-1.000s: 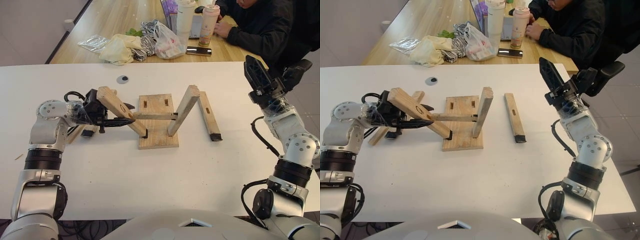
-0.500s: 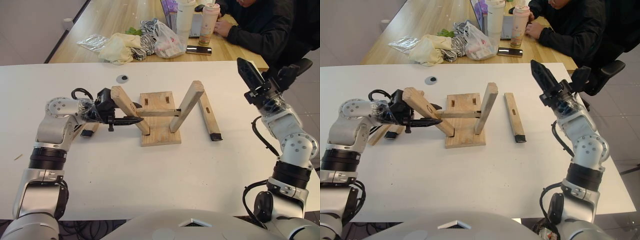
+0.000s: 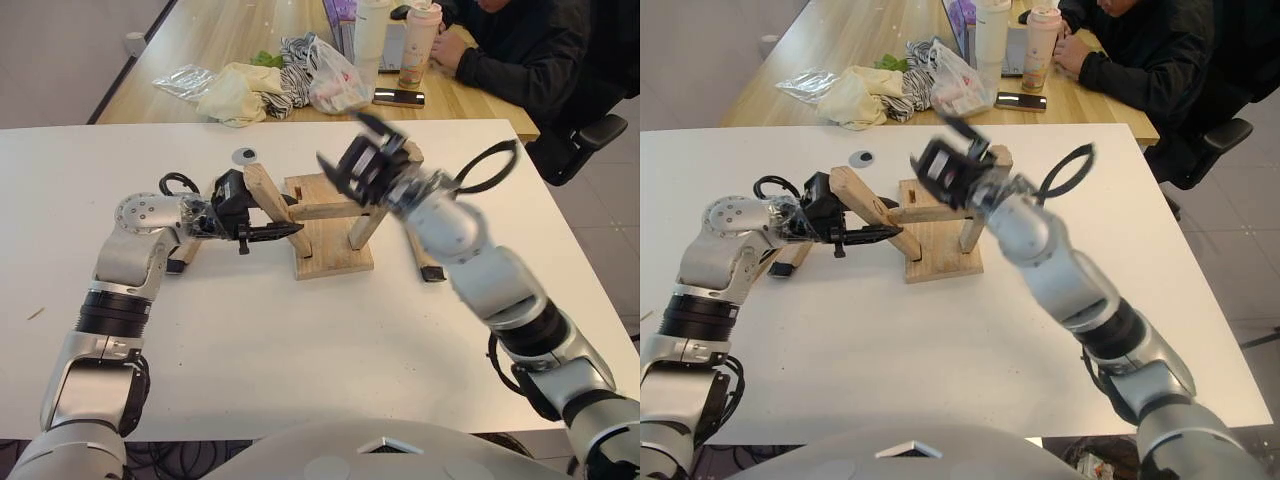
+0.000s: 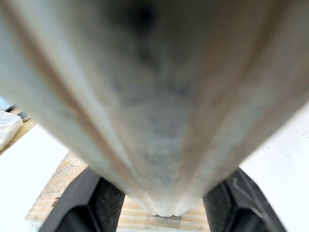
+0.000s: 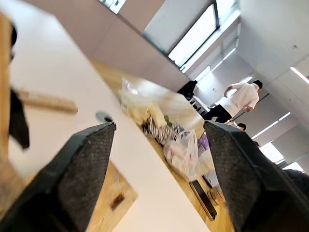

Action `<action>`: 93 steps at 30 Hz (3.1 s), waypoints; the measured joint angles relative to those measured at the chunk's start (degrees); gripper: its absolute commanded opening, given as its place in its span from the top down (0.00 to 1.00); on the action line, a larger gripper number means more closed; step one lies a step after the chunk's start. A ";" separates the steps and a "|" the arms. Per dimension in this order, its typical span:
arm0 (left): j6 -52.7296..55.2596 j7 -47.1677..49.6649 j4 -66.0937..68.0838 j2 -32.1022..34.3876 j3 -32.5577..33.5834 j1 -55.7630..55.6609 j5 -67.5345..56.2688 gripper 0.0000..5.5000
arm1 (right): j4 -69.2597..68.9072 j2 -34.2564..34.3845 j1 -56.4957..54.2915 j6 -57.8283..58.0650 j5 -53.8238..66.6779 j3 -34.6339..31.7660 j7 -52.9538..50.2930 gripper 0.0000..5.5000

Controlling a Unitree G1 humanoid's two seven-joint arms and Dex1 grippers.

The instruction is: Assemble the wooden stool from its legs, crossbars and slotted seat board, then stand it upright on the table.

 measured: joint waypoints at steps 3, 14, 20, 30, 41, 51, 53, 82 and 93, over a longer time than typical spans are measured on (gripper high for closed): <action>0.80 1.58 1.26 -0.75 -1.05 -0.29 1.12 0.63 | 2.10 -0.44 -1.06 -1.01 -10.10 5.57 2.28 0.39; 2.53 4.06 -1.62 0.58 -5.39 -2.05 2.24 0.63 | 4.62 2.17 -0.76 -3.41 -18.32 4.30 4.12 0.39; 1.16 6.22 -1.48 1.44 -7.98 -2.69 5.64 0.52 | 5.29 2.19 -0.03 -4.31 -18.35 2.62 4.23 0.39; 6.71 7.28 2.29 6.28 -9.80 -2.54 17.68 0.34 | 10.88 7.54 3.49 -13.89 -12.36 -6.08 3.39 0.39; 4.81 17.83 17.39 -7.14 1.19 -5.34 11.96 0.34 | -11.71 8.46 9.12 -18.90 29.98 -29.21 11.50 0.39; 12.50 12.24 8.60 -18.01 8.15 -3.33 -6.44 0.34 | 4.74 -11.10 32.58 -4.29 47.41 -35.05 37.31 0.39; 14.09 11.24 6.93 -18.19 7.20 -1.14 -6.74 0.34 | 13.66 -7.97 28.30 -9.79 41.57 -33.49 34.48 0.39; -20.87 36.50 49.96 -12.34 2.69 -14.65 24.66 0.34 | 5.30 -1.82 36.64 -11.96 26.99 -31.04 28.95 0.39; -26.26 35.91 60.20 -9.24 -5.62 -18.15 36.76 0.34 | 13.82 2.45 32.12 -10.49 22.10 -24.85 25.23 0.39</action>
